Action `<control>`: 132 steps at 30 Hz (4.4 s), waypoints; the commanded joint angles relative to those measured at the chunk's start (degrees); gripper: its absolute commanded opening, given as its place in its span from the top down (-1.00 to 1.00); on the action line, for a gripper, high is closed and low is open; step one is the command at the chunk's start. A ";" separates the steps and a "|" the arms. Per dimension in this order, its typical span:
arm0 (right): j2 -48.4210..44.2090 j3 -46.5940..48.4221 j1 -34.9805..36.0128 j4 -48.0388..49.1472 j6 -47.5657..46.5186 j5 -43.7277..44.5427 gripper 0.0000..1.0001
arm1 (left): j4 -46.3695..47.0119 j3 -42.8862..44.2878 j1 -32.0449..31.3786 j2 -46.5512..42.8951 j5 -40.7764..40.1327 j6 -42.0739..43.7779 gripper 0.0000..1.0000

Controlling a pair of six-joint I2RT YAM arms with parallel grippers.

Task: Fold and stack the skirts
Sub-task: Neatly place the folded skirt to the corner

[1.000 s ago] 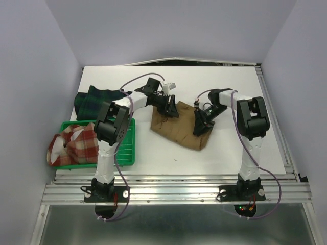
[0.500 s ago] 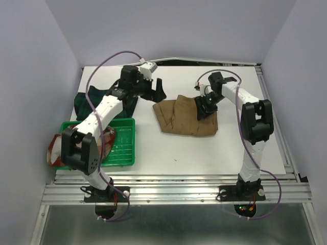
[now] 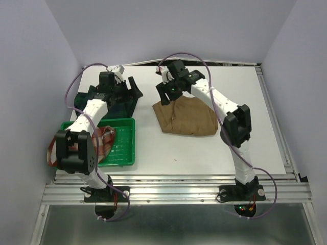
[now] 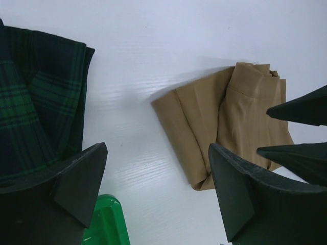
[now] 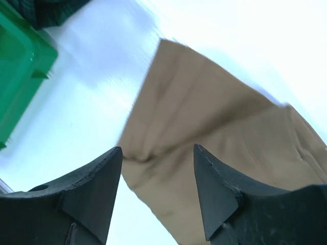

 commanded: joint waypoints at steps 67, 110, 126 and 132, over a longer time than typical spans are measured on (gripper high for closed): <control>16.32 17.54 5.24 -0.55 10.62 12.52 0.99 | 16.40 -14.57 -13.75 2.88 2.45 -12.98 -0.89; 11.93 16.13 3.04 -0.38 15.37 7.42 0.99 | 48.85 -10.62 -20.08 27.84 7.11 -35.49 -0.53; 9.03 15.25 -3.01 0.94 11.59 24.91 -0.76 | 31.37 -8.78 -18.94 20.91 1.92 -29.43 0.38; 6.31 12.97 -9.61 1.03 10.10 21.76 -0.98 | 14.49 2.21 -18.94 18.62 -7.99 -15.20 1.00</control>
